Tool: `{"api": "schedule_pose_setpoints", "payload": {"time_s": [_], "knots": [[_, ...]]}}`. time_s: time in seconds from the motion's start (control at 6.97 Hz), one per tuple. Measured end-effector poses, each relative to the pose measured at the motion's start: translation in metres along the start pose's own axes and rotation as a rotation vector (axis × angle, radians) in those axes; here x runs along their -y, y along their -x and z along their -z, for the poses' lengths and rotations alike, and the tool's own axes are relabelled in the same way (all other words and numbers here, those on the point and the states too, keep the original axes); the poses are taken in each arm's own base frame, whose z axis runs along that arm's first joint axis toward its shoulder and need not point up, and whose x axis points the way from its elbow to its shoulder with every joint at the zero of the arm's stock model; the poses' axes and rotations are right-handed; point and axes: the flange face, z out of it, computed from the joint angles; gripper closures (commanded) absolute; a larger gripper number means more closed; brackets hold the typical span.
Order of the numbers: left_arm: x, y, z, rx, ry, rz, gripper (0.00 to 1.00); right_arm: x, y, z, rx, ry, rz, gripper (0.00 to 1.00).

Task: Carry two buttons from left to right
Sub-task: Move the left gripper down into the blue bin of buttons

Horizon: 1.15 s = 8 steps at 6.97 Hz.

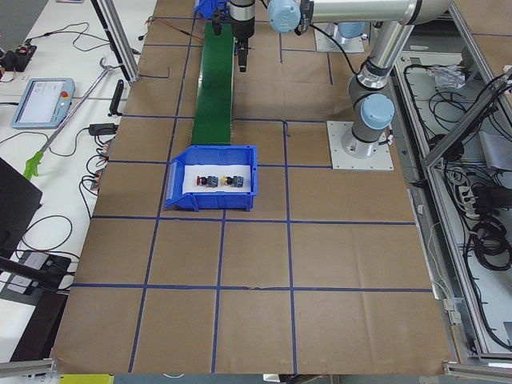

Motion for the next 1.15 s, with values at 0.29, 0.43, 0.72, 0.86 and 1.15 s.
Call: {"api": "schedule_pose_setpoints", "payload": {"time_s": [0.29, 0.43, 0.72, 0.86, 1.15], "knots": [[0.000, 0.001, 0.000, 0.001, 0.000, 0.001, 0.00, 0.000, 0.001, 0.001, 0.009, -0.002, 0.000, 0.00], [0.000, 0.001, 0.000, 0.001, 0.000, 0.001, 0.00, 0.001, 0.000, 0.000, 0.008, 0.000, -0.001, 0.00], [0.001, 0.004, 0.001, 0.001, -0.003, 0.001, 0.00, 0.002, 0.000, -0.004, 0.004, 0.006, -0.002, 0.00], [0.002, 0.012, 0.002, 0.003, -0.007, -0.021, 0.00, 0.002, 0.000, -0.004, 0.003, 0.008, -0.001, 0.00], [0.010, 0.060, 0.005, 0.009, -0.016, -0.062, 0.00, 0.002, 0.000, -0.003, 0.002, 0.005, 0.000, 0.00]]}}
